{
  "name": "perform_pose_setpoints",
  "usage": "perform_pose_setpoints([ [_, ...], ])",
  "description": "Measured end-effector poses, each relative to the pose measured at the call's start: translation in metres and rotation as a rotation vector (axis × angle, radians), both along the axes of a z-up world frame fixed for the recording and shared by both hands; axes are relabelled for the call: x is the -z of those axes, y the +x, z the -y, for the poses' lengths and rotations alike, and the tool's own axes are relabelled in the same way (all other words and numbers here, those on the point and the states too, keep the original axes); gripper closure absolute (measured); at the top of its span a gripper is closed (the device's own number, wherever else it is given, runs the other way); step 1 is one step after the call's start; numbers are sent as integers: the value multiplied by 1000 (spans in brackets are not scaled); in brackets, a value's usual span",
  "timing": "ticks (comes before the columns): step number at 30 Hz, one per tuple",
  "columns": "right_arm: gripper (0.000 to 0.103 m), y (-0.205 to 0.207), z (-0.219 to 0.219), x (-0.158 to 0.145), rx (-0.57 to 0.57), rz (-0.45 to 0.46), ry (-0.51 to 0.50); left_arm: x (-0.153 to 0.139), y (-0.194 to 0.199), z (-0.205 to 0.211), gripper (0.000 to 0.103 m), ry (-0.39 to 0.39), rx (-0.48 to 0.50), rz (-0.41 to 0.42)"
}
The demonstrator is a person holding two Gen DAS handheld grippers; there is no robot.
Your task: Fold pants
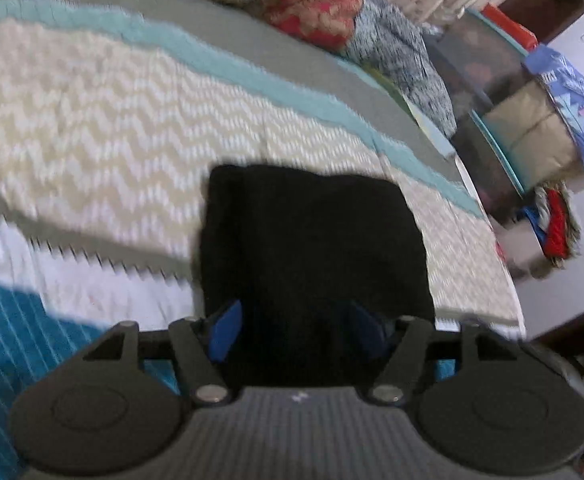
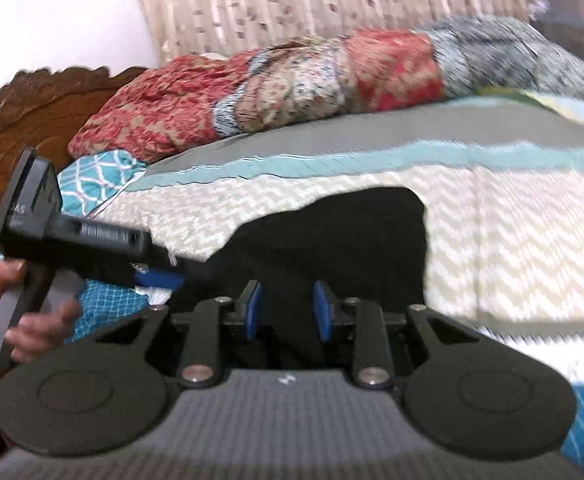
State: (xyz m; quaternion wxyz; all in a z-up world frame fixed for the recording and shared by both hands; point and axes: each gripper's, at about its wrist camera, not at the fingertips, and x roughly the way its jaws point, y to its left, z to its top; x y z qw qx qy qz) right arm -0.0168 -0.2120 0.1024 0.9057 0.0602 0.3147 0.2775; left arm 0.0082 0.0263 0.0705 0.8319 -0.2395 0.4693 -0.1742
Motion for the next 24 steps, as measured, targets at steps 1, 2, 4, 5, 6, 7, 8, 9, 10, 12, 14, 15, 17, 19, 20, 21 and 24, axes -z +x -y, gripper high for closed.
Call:
perform_pose_setpoints([
  [1, 71, 6, -5, 2, -6, -2, -8, 3, -3, 4, 62, 9, 14, -9],
  [2, 72, 7, -13, 5, -14, -12, -10, 6, -6, 8, 73, 27, 32, -11],
  [4, 74, 15, -21, 16, -26, -72, -3, 8, -15, 14, 85, 78, 56, 22],
  [5, 76, 17, -26, 26, -39, -131, -2, 7, -20, 15, 85, 102, 66, 47],
  [6, 76, 17, -31, 37, -55, -183, -11, 7, -24, 16, 86, 132, 78, 64],
  [7, 76, 16, -35, 44, -64, -197, -25, 9, -28, 17, 86, 161, 94, 68],
  [8, 76, 11, -38, 52, -75, -198, -33, 12, -31, 17, 86, 172, 99, 64],
  [9, 76, 8, -39, 52, -76, -200, -27, 16, -33, 15, 86, 174, 97, 61],
  [10, 76, 7, -39, 52, -72, -211, -14, 21, -34, 12, 85, 159, 88, 57],
  [12, 76, 8, -36, 50, -60, -225, 4, 22, -33, 7, 85, 128, 71, 48],
  [14, 76, 8, -35, 49, -58, -222, 7, 22, -32, 9, 83, 141, 67, 51],
  [15, 76, 8, -35, 51, -55, -222, 11, 23, -32, 12, 81, 162, 70, 60],
  [17, 76, 10, -32, 51, -50, -230, 31, 23, -32, 15, 78, 186, 68, 69],
  [19, 76, 11, -29, 50, -42, -234, 55, 20, -33, 15, 70, 190, 56, 62],
  [20, 76, 10, -27, 49, -39, -232, 63, 17, -34, 15, 63, 207, 45, 60],
  [21, 76, 8, -23, 46, -37, -227, 71, 15, -35, 15, 50, 229, 36, 59],
  [24, 70, 1, -13, 35, -11, -218, 100, 7, -40, 13, 46, 269, 19, 55],
])
